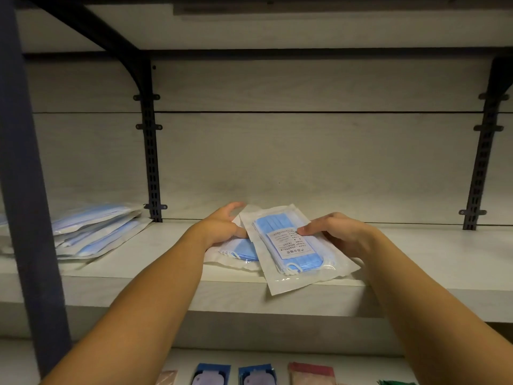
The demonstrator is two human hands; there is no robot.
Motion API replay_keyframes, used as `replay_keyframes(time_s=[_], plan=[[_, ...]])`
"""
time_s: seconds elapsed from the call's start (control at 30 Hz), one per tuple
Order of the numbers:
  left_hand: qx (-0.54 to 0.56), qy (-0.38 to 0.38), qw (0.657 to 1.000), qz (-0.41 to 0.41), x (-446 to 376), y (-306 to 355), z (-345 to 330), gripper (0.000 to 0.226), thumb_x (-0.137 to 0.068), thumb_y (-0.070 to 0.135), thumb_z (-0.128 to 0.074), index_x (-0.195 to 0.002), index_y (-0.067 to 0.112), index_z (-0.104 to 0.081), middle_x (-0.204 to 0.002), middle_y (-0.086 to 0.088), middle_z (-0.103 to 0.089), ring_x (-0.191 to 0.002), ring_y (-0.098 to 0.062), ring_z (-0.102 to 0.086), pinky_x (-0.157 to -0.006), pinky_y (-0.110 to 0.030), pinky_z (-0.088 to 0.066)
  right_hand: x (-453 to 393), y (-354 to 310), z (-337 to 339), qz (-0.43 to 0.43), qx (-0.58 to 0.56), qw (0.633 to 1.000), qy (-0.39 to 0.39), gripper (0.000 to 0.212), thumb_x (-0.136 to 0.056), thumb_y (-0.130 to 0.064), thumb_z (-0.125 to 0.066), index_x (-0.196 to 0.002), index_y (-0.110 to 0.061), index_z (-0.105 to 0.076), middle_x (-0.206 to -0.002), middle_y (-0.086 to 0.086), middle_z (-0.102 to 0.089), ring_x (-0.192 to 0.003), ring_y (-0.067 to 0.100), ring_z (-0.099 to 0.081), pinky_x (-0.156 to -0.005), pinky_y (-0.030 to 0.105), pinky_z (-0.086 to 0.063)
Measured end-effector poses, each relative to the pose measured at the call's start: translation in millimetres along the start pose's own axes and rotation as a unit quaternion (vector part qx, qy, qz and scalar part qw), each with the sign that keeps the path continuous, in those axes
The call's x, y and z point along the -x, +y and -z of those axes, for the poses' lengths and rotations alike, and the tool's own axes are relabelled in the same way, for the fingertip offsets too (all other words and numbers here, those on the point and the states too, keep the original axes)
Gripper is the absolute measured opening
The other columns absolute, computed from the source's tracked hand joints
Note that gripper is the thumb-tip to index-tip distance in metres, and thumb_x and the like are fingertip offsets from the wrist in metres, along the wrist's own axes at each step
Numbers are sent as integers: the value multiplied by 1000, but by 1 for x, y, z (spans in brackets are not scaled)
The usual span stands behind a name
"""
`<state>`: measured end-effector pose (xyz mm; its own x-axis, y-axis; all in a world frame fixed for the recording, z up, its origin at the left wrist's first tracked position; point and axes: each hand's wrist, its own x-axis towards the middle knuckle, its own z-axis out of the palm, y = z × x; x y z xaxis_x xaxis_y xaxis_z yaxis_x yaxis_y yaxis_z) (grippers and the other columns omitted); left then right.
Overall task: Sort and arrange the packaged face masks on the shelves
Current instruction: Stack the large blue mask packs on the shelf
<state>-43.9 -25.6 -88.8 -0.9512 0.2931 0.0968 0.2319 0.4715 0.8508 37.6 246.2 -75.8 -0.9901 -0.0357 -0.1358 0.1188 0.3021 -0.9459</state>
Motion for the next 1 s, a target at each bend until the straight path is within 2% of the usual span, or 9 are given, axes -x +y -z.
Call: replay_keyframes(time_s=[0.1, 0.23, 0.37, 0.5, 0.6, 0.67, 0.8, 0.87, 1.0], plan=[[-5, 14, 1000, 11, 4, 2, 1, 101, -76, 18, -88, -156, 36, -29, -146, -8, -50, -98, -18, -67, -75, -30, -56, -2, -1, 0, 0, -6, 1000, -6, 42, -85, -20, -79, -119, 0, -65, -106, 15, -76, -94, 33, -75, -75, 42, -62], [-6, 55, 998, 25, 10, 2, 1, 94, -68, 27, -93, -148, 27, -44, -135, -4, -60, -107, -22, -66, -97, -43, -54, -4, 2, -2, 5, 0, 1000, 5, 36, -87, -20, -76, -116, -2, -66, -102, 14, -77, -91, 33, -76, -83, 47, -61], [45, 107, 992, 50, 25, 7, 1, 86, -71, 27, -92, -144, 24, -47, -121, -1, -60, -98, -20, -66, -87, -37, -55, -2, 4, -8, 33, -31, 999, 17, 36, -86, -14, -76, -114, 3, -63, -100, 19, -76, -91, 39, -75, -88, 59, -57], [112, 162, 979, 51, 48, 10, 2, 84, -75, 13, -89, -144, 22, -43, -124, -4, -61, -94, -23, -66, -79, -37, -57, 4, 4, -15, 61, -111, 992, 26, 77, -68, -14, -90, -131, 2, -49, -107, 21, -74, -91, 40, -75, -73, 53, -61], [161, 200, 966, 36, 67, 16, 10, 79, -79, 3, -84, -145, 16, -42, -122, -4, -62, -82, -18, -64, -69, -35, -56, 14, -1, -24, 88, -144, 985, 31, 40, -86, -4, -75, -121, 5, -56, -99, 19, -77, -85, 36, -76, -62, 43, -61], [178, 216, 960, 23, 81, 20, 18, 76, -80, 2, -83, -145, 13, -44, -117, -6, -62, -81, -18, -64, -65, -34, -55, 20, -4, -28, 103, -162, 981, 26, 27, -91, -2, -70, -116, 3, -60, -98, 17, -77, -86, 34, -76, -64, 42, -62], [216, 248, 944, 15, 107, 25, 40, 52, -77, 1, -84, -120, 11, -57, -112, -8, -69, -93, -28, -70, -84, -46, -59, 24, -16, -37, 142, -175, 974, 0, 27, -91, 1, -68, -117, -1, -64, -104, 16, -77, -93, 32, -75, -80, 44, -61], [216, 255, 943, 10, 120, 28, 52, 42, -76, -1, -84, -111, 8, -64, -111, -11, -73, -95, -30, -72, -86, -48, -59, 27, -26, -44, 158, -182, 970, -17, 31, -90, 4, -68, -119, -4, -65, -109, 17, -75, -94, 31, -75, -82, 43, -62], [216, 259, 942, -9, 145, 34, 70, 41, -75, -5, -83, -112, 5, -68, -105, -14, -76, -91, -30, -75, -84, -48, -61, 36, -44, -63, 175, -195, 964, -39, 32, -87, 5, -70, -114, -10, -65, -106, 13, -76, -93, 30, -76, -77, 41, -63]])
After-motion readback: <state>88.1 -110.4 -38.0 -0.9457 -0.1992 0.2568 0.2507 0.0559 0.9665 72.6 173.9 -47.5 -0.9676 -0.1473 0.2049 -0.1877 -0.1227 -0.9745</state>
